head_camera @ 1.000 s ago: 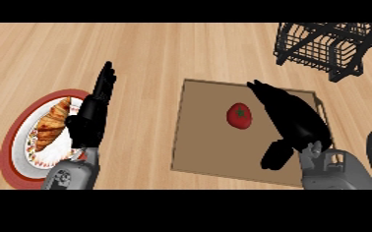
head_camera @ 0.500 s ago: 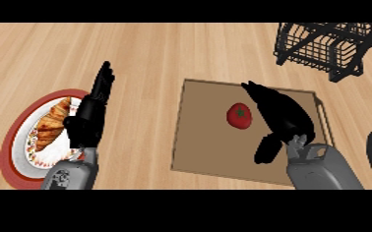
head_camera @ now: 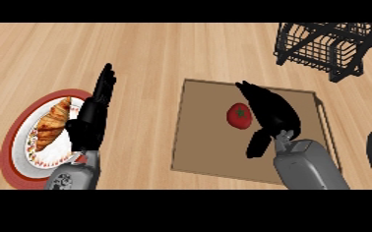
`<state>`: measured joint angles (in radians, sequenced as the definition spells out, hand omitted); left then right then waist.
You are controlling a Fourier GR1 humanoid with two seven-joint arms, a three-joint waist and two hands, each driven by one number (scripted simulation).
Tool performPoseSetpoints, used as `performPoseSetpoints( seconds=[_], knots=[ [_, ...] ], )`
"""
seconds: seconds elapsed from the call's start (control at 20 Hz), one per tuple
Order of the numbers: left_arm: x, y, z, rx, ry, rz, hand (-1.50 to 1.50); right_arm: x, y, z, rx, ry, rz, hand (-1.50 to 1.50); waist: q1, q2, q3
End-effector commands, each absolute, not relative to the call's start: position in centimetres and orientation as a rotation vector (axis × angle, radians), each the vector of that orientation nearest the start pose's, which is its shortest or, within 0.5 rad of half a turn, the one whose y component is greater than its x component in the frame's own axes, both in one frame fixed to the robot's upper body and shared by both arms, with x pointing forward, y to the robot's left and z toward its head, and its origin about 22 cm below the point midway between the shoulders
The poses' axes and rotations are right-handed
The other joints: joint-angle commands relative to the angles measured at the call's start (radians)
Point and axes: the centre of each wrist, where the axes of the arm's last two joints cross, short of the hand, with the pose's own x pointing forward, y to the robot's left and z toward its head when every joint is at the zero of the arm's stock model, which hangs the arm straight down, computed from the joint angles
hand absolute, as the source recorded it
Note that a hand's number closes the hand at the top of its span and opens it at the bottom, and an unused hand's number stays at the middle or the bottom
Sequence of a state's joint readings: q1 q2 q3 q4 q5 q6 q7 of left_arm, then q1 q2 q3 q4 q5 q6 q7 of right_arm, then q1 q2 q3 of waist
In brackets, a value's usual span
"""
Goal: Pick the tomato from the tray and place it in the tiered basket
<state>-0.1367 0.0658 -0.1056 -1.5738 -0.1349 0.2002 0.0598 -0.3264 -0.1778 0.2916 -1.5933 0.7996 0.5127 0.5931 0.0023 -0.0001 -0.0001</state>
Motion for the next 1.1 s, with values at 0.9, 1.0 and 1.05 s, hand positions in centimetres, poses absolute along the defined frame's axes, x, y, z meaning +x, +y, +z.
performPoseSetpoints(
  seconds=[0.9, 1.0, 1.05],
  knots=[
    [28.5, 21.2, 4.8, 0.182, -1.659, -0.107, 0.0, 30.1, -14.7, 4.7, -0.799, -1.179, 1.167, 1.5, 0.0, 0.001, 0.0],
    [26.9, 20.5, 4.0, 0.189, -1.659, -0.103, 0.0, 29.0, -14.3, 2.7, -0.856, -1.197, 1.221, 1.5, 0.002, 0.0, 0.0],
    [27.0, 20.1, 2.0, 0.181, -1.667, -0.108, 0.0, 31.8, -15.0, 3.2, -0.864, -1.176, 1.221, 1.5, 0.004, 0.002, 0.0]
  ],
)
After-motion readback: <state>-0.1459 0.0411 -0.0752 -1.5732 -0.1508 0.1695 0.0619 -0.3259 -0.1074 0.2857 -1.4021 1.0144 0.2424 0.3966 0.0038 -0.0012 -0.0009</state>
